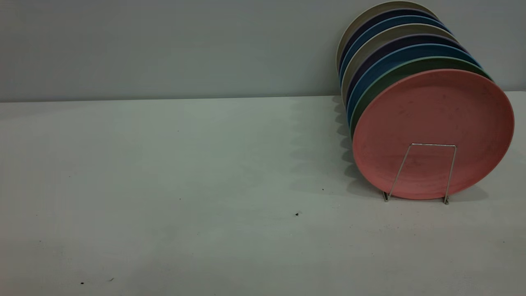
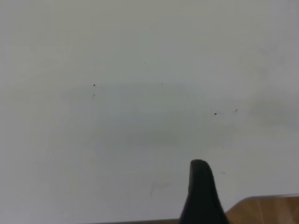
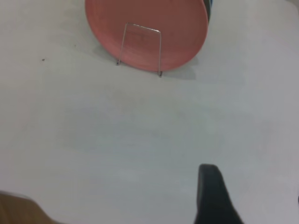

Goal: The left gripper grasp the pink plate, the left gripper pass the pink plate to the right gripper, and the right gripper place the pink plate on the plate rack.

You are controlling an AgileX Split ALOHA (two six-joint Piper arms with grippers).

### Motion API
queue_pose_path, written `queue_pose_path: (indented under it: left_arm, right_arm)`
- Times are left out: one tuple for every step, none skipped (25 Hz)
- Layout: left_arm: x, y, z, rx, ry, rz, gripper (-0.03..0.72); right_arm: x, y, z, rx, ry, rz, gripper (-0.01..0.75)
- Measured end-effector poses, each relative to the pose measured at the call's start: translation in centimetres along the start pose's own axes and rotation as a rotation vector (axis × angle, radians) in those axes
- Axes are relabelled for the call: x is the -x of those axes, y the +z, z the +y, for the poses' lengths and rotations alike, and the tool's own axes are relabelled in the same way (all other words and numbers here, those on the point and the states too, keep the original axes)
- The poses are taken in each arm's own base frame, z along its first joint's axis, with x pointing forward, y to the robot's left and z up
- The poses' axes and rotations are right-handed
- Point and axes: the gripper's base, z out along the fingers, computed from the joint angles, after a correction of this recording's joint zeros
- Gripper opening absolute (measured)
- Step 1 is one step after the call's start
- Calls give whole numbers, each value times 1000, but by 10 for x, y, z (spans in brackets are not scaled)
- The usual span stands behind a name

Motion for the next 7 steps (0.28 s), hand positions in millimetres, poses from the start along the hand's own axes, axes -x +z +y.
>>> queue_pose_path:
  left_arm:
    - [0, 0, 0, 0, 0, 0, 551]
    - [0, 0, 0, 0, 0, 0, 551]
    - [0, 0, 0, 0, 0, 0, 551]
    - [0, 0, 0, 0, 0, 0, 551]
    - [0, 0, 0, 0, 0, 0, 551]
    - [0, 0, 0, 0, 0, 0, 551]
    - [0, 0, 0, 0, 0, 0, 551]
  right_arm:
    - [0, 0, 0, 0, 0, 0, 445]
    - [0, 0, 0, 0, 0, 0, 445]
    - [0, 0, 0, 0, 0, 0, 445]
    - [0, 0, 0, 0, 0, 0, 445]
    - [0, 0, 0, 0, 0, 0, 444]
    - [0, 0, 0, 0, 0, 0, 442]
    - [0, 0, 0, 0, 0, 0, 442]
